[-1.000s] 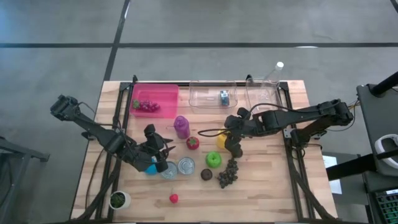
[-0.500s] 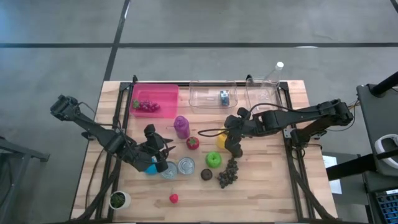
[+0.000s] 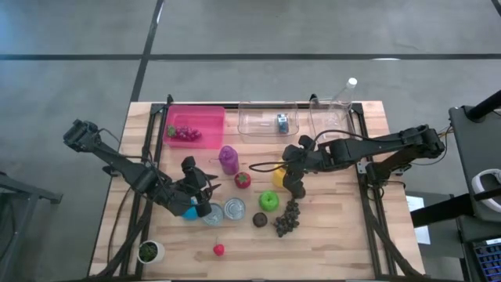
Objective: Pick & Place Food Item
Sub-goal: Put the yellow water bottle into the right transparent bin
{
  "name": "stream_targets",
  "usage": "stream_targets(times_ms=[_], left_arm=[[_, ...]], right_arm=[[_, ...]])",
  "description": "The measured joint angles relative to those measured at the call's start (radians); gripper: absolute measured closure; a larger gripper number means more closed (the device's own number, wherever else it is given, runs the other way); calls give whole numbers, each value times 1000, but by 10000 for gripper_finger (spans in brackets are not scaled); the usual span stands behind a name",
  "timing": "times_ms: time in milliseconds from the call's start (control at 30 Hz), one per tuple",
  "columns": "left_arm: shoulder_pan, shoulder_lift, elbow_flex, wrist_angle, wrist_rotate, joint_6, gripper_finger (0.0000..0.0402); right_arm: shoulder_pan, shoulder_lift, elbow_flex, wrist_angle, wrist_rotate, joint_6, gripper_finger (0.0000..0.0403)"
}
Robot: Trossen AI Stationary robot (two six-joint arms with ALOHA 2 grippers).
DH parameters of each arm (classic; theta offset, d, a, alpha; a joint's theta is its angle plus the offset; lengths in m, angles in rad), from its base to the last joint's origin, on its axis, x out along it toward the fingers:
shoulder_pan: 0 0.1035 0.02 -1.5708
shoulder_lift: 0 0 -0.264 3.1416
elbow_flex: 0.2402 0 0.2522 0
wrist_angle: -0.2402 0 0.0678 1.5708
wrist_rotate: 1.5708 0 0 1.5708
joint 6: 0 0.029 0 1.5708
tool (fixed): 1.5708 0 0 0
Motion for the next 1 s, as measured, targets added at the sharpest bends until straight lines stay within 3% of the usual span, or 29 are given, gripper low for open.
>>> stream_targets(times_ms=[567,1000], left_arm=[[0,0,0,0,0,0,271],[0,0,0,0,0,-1,270]], right_arm=[[1,-2,0,6,-1,2,340],[1,-3,0,3,-1,2,335]])
